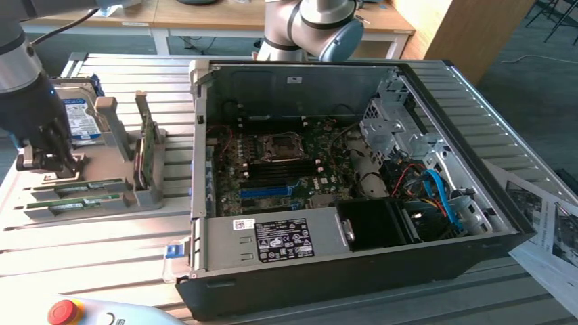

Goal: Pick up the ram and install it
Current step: 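Pick up the ram and move it above insertion slot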

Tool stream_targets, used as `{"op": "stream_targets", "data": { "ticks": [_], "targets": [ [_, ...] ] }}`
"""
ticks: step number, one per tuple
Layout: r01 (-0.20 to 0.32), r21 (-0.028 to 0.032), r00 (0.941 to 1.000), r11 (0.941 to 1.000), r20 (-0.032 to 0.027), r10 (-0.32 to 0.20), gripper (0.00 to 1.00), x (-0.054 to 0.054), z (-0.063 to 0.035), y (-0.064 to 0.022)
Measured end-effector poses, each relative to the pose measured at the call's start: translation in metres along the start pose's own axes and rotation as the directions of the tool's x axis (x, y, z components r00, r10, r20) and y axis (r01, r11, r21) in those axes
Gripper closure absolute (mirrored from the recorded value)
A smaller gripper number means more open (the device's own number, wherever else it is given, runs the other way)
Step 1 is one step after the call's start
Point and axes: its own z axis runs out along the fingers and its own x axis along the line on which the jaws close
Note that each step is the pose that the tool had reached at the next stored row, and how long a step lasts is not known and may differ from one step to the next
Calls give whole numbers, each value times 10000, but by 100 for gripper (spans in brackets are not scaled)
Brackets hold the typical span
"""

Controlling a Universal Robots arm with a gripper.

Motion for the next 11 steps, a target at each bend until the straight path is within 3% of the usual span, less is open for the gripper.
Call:
{"op": "stream_targets", "data": {
  "ticks": [11],
  "targets": [
    [0, 0, 10000, 10000, 0, 0, 75, 136, -3, 8]
  ]
}}
